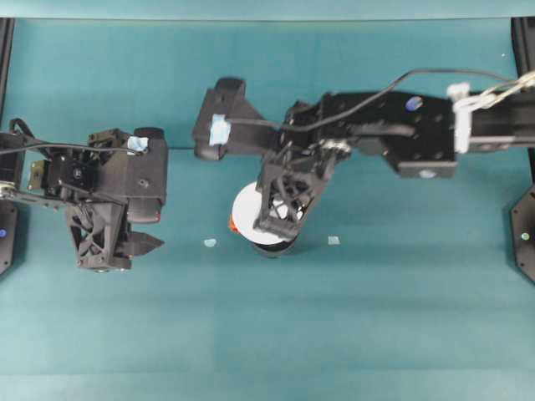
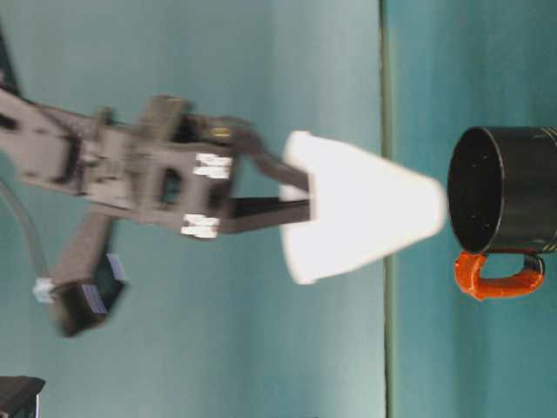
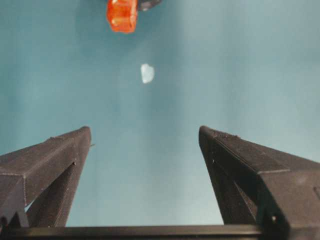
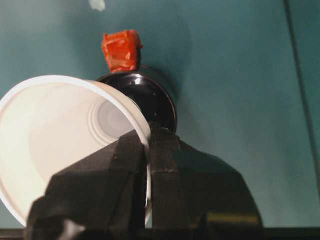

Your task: Put the paper cup into the moved red handle cup holder.

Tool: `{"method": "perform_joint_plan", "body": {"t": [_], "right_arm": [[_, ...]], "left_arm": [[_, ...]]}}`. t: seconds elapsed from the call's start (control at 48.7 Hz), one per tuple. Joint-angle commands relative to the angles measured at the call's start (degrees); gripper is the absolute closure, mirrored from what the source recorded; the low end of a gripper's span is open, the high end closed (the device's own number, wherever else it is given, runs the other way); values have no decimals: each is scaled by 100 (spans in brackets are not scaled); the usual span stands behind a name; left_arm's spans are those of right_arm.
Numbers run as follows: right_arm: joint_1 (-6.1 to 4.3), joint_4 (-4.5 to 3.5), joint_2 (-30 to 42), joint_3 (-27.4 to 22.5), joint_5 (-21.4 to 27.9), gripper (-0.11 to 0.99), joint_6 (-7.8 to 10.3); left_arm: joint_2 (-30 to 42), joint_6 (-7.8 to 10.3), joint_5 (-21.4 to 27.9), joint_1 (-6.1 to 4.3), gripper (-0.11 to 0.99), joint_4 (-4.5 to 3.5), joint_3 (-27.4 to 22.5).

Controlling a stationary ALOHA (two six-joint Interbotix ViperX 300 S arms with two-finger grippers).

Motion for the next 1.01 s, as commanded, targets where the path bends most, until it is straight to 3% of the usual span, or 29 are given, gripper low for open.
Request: {"method": "perform_joint_plan", "body": {"t": [0.0,0.308,0.78,0.985], "right_arm": [[9,0,9,114,-211,99,-18],[-9,0,26,756,-1143,99,9],[-26,-9,105,765,-1143,99,18],[-26,26,105,659,-967,99,-9]], "left_arm": [[-88,-9,-26,9,-7,9,-53],[-88,-9,-26,9,-7,9,-44],[-79,-9,-26,18,-7,9,-44],[-88,0,-26,26,-7,9,-44]]}}
